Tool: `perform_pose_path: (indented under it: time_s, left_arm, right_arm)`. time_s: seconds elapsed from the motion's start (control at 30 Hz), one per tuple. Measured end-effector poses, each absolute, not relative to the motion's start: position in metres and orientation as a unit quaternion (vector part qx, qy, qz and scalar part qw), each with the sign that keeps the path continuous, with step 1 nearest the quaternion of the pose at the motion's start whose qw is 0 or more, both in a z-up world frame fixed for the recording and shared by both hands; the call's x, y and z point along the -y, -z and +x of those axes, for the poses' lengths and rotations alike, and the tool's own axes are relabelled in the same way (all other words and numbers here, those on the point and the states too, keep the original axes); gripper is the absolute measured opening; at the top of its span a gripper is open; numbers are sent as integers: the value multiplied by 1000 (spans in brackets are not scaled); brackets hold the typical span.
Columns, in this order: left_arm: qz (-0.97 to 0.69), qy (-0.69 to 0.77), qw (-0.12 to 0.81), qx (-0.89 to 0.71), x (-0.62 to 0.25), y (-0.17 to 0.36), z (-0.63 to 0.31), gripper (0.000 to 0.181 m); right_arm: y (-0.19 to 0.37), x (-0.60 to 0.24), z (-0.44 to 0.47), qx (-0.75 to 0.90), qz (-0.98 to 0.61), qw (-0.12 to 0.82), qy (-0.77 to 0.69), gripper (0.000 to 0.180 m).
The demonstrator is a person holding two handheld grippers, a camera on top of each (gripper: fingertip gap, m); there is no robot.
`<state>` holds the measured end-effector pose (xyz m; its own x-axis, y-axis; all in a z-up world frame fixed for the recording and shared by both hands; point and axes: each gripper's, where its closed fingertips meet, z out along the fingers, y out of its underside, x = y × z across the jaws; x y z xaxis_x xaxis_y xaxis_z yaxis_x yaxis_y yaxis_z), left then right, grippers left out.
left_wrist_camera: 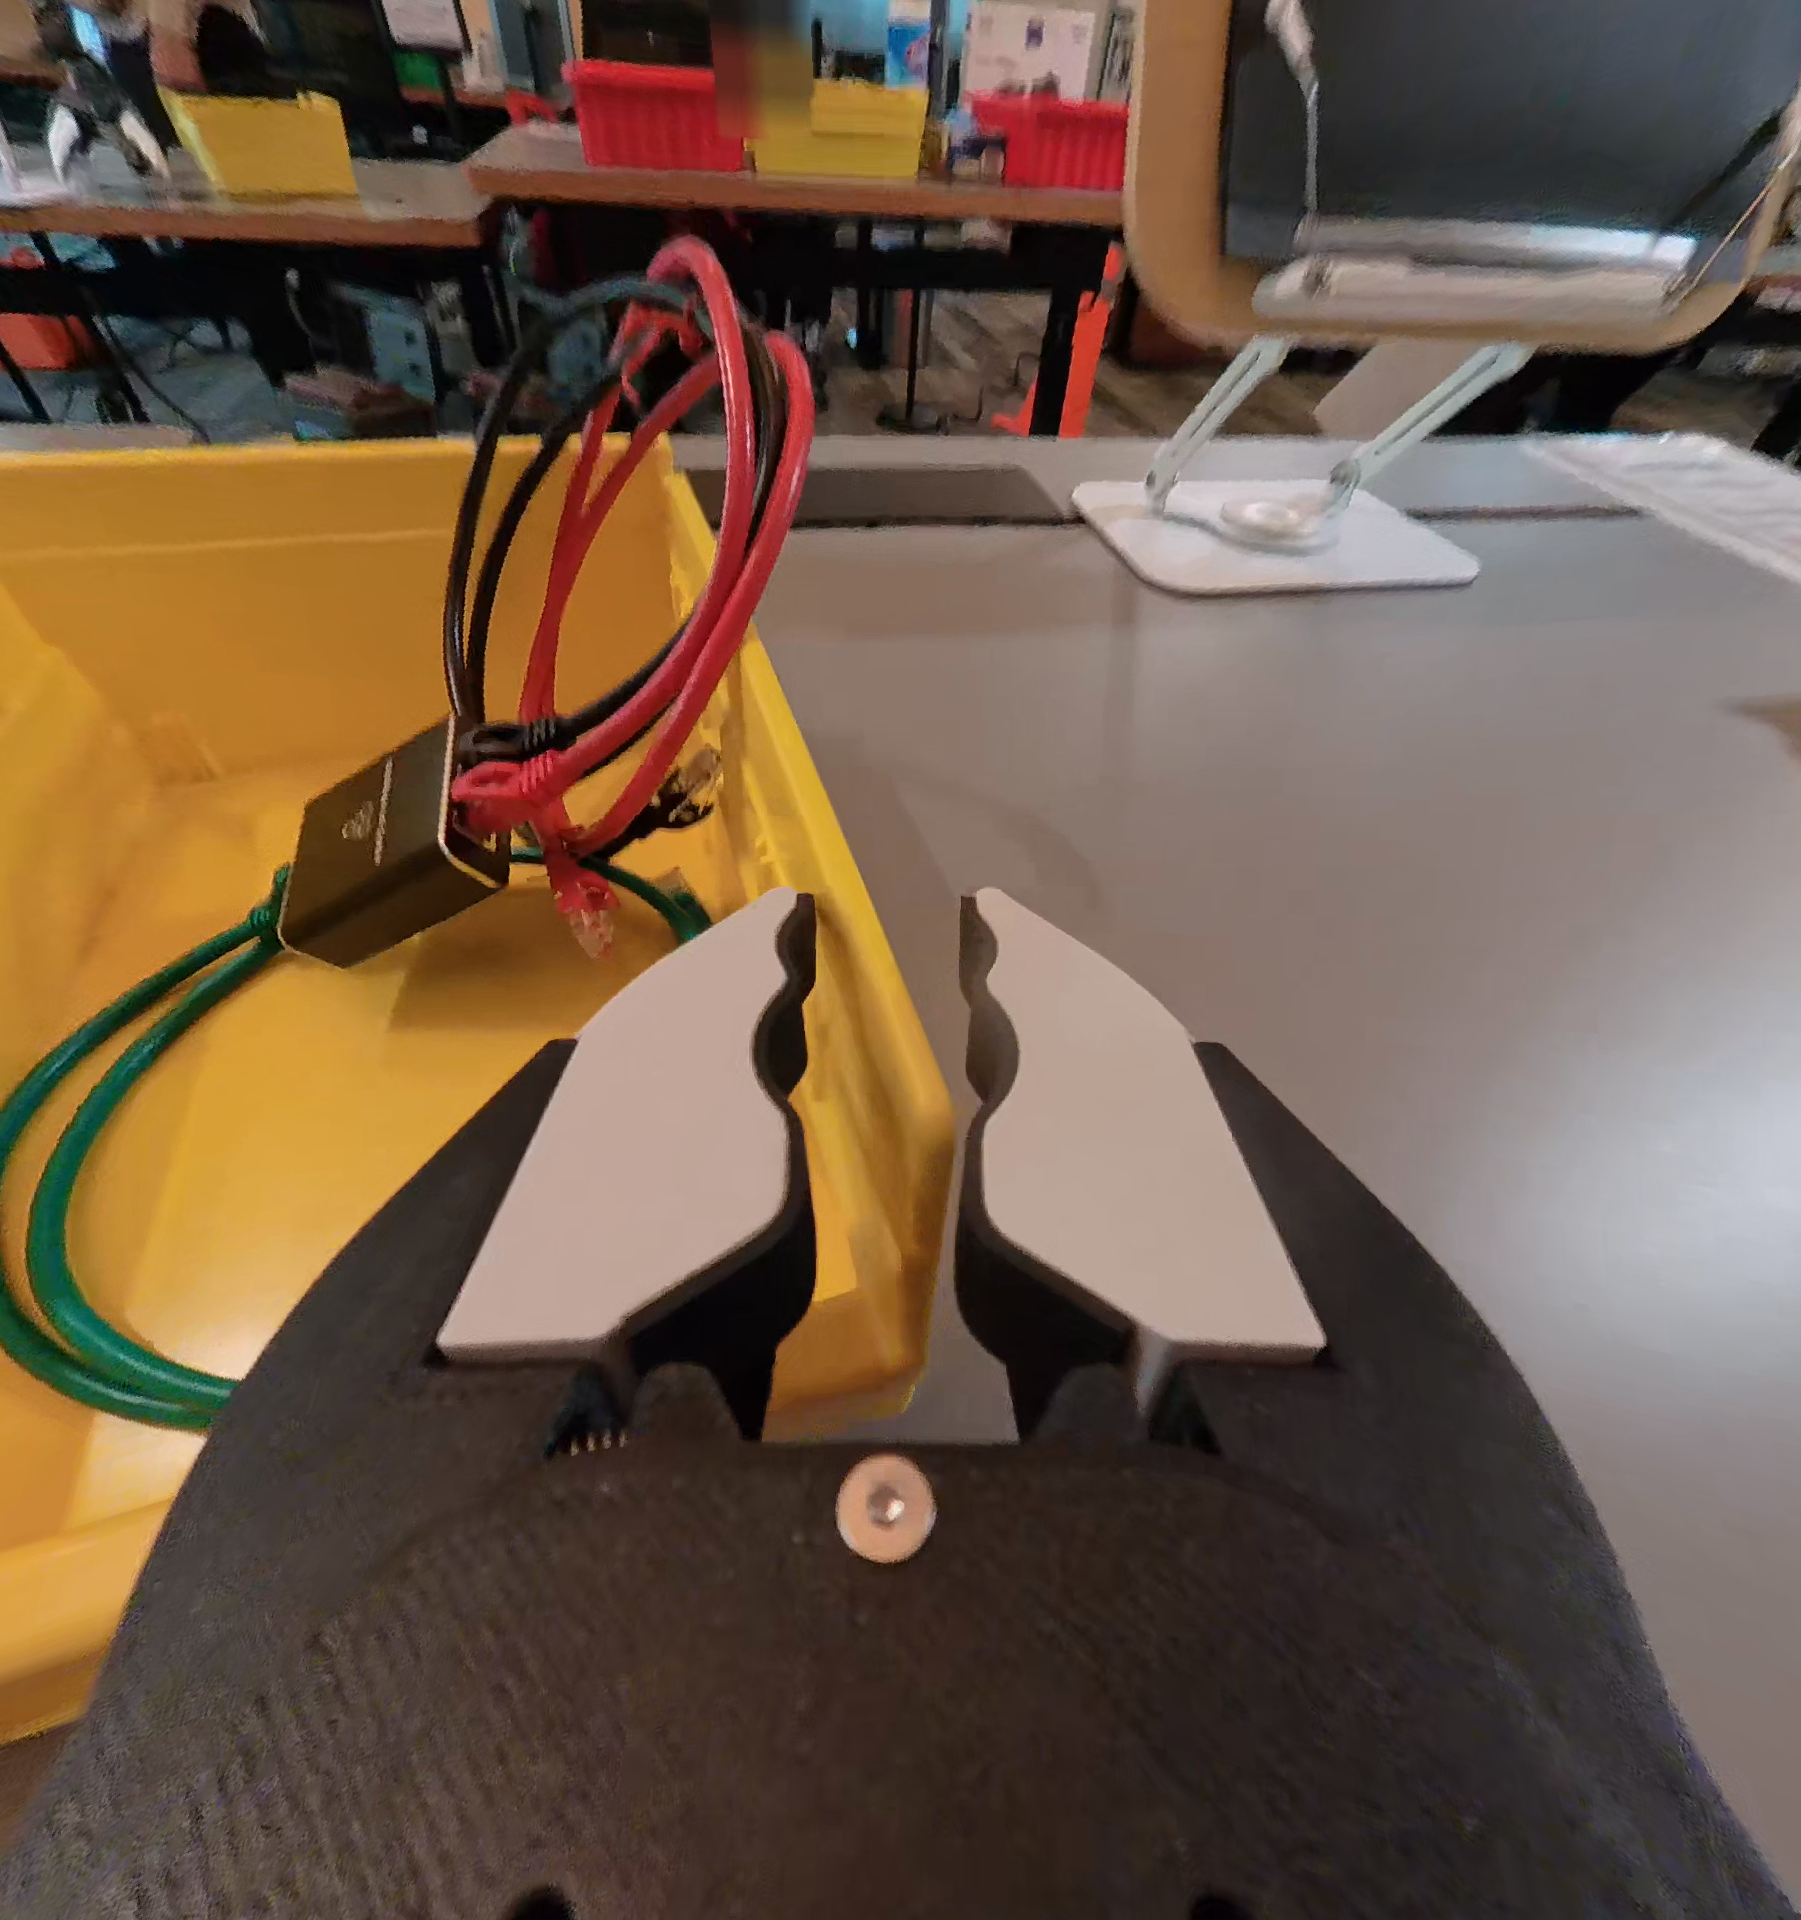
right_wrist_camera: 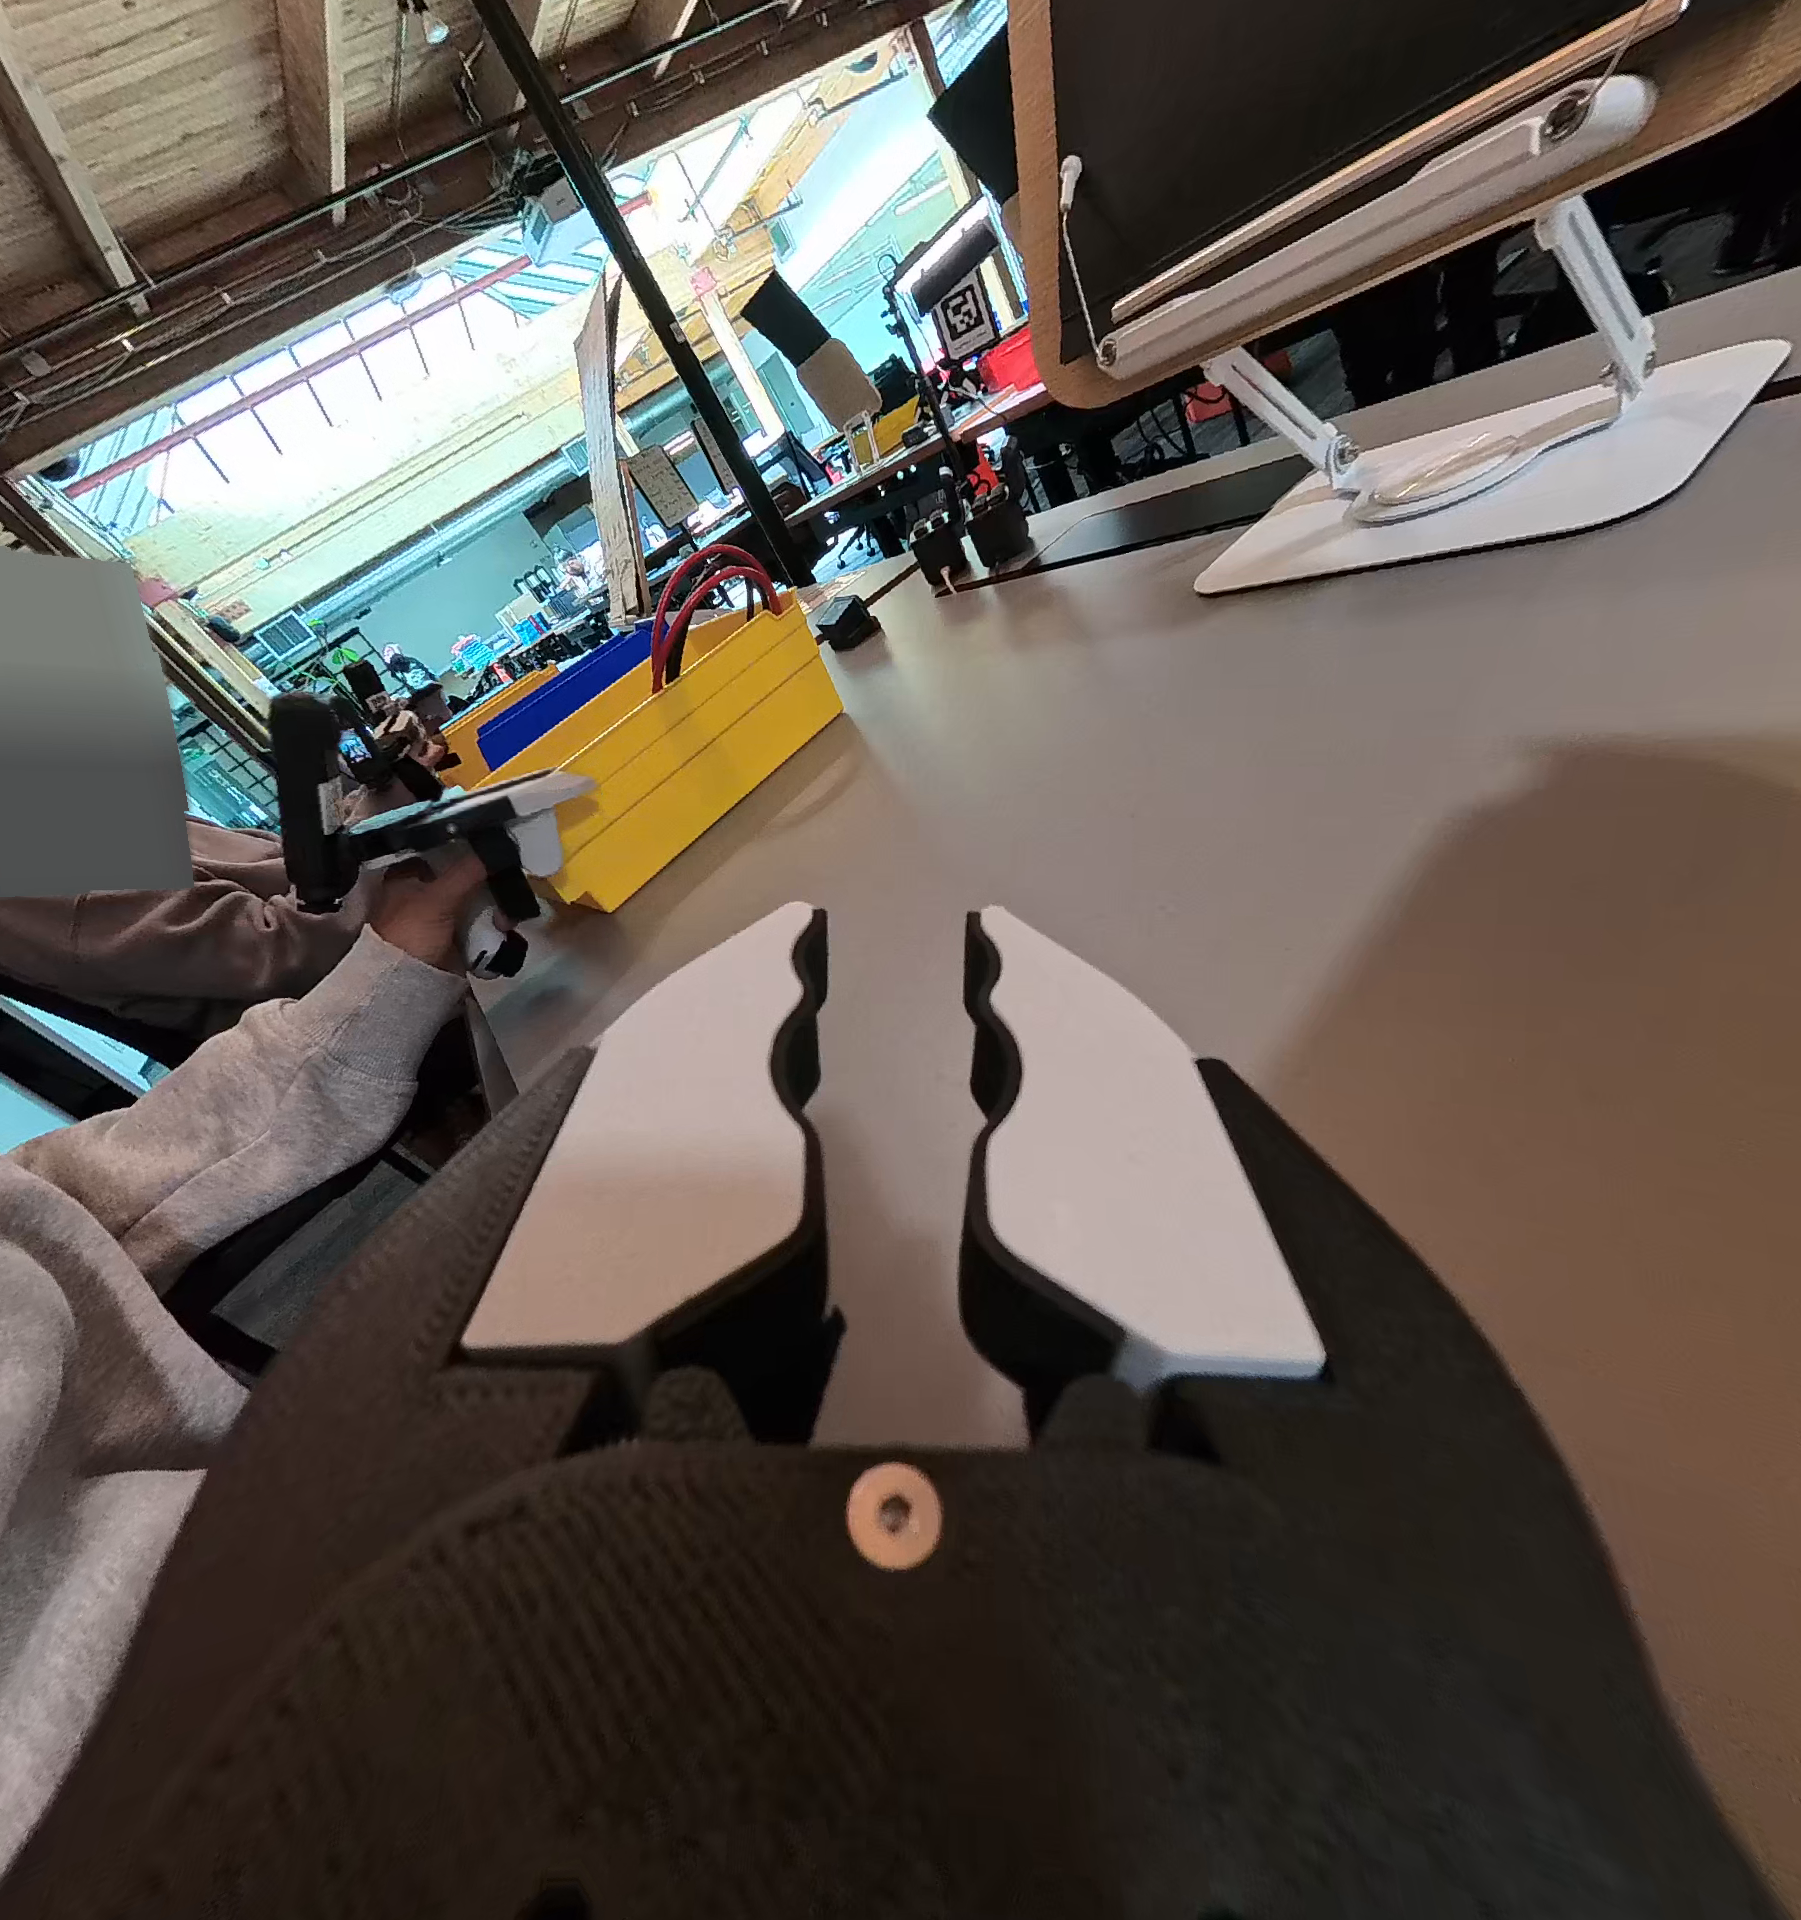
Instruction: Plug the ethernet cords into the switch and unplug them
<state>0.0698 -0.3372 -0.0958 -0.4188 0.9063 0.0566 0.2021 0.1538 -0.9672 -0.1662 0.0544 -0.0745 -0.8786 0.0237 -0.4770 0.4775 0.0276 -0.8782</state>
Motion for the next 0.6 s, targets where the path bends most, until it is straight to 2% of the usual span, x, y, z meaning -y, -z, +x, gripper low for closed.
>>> perform_pose_path:
  time_s: [0.03, 0.13, 0.23, 0.3, 0.37, 0.4, 0.47, 0.6]
  left_arm:
    - [-404, -517, 359, 664, 336, 87, 71, 28]
    - [-391, -564, 364, 630, 341, 55, 82, 31]
    - [-404, -596, 315, 619, 366, 33, 97, 38]
    - [-427, -582, 282, 632, 390, 30, 101, 54]
    - [-443, -573, 257, 640, 419, 30, 98, 99]
    - [-460, -574, 240, 634, 434, 33, 94, 108]
    - [-514, -543, 175, 641, 463, 54, 88, 122]
    - [-645, -428, 85, 627, 483, 114, 69, 133]
  right_arm:
    - [75, -54, -166, -697, 180, 168, 674, 25]
    - [74, -55, -167, -696, 182, 168, 674, 25]
    - [75, -55, -169, -695, 184, 168, 674, 25]
    - [75, -54, -170, -695, 186, 169, 674, 25]
    - [76, -53, -172, -694, 188, 170, 673, 25]
    - [76, -53, -172, -694, 189, 171, 673, 25]
    - [75, -54, -173, -692, 191, 172, 675, 25]
    - [74, -57, -174, -692, 194, 159, 677, 25]
